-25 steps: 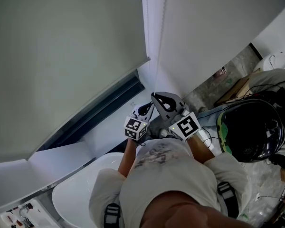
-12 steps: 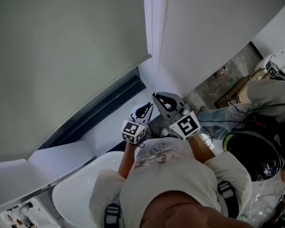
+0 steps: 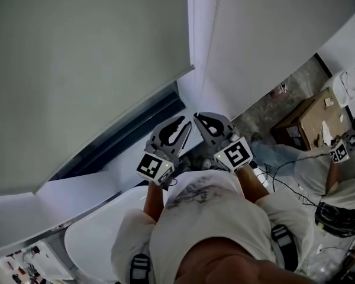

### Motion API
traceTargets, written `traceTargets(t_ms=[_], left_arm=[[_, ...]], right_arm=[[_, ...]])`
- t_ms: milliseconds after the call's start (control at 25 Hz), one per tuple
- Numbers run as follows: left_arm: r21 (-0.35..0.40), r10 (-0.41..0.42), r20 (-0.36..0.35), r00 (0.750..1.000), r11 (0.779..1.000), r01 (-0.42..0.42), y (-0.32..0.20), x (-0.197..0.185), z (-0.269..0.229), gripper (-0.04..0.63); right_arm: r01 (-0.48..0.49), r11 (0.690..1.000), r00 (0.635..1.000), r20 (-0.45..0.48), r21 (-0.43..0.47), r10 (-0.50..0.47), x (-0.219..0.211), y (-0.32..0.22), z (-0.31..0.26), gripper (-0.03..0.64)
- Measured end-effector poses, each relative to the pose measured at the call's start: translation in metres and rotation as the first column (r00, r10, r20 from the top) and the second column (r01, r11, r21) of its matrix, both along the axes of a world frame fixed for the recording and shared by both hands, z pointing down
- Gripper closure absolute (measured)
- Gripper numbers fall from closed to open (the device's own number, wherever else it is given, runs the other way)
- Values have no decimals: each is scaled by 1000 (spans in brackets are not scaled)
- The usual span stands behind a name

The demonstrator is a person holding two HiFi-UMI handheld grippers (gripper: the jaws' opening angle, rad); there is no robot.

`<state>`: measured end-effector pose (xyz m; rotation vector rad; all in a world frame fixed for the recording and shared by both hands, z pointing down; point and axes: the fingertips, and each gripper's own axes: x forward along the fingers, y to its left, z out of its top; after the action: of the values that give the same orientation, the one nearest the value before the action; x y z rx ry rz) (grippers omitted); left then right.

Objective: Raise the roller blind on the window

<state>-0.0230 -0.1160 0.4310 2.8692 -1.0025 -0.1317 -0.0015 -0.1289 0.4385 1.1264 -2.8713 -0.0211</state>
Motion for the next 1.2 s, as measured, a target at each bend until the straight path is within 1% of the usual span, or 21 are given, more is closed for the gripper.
traceTargets(t_ms=[200, 360, 560, 760, 800, 880, 920, 1080, 1200], left_arm=[[106, 32, -17, 999, 994, -30, 2, 5, -61, 523], [138, 64, -19, 998, 989, -61, -1, 18, -102, 523], [185, 91, -16, 996, 979, -86, -15, 33, -136, 523], [199, 104, -25, 994, 975, -97, -25, 39, -160, 525], [197, 106, -27, 994, 975, -99, -26, 39, -162, 533], [190, 107, -27, 994, 977, -100, -26, 40, -164, 576], [186, 105, -28, 994, 978, -98, -25, 40, -164, 581], [186, 58, -26, 998, 981, -52, -26, 36, -160, 586], [169, 57, -57, 997, 985, -47, -24, 30, -158, 588]], right_arm=[[-7, 1000, 1000, -7, 3, 7, 0, 0, -1, 555], [-12, 1000, 1000, -2, 7, 12, 0, -1, -3, 555], [-16, 1000, 1000, -3, 13, 16, 1, -1, -2, 555], [-14, 1000, 1000, -10, 24, 14, 1, -1, -1, 555], [-14, 1000, 1000, -11, 26, 14, 1, -1, -1, 555], [-13, 1000, 1000, -13, 27, 13, 1, -2, -2, 555], [-11, 1000, 1000, -14, 27, 12, 1, -2, -2, 555], [-5, 1000, 1000, -14, 23, 6, -2, -2, 0, 555], [-2, 1000, 1000, -10, 16, 3, -6, -1, 0, 555]])
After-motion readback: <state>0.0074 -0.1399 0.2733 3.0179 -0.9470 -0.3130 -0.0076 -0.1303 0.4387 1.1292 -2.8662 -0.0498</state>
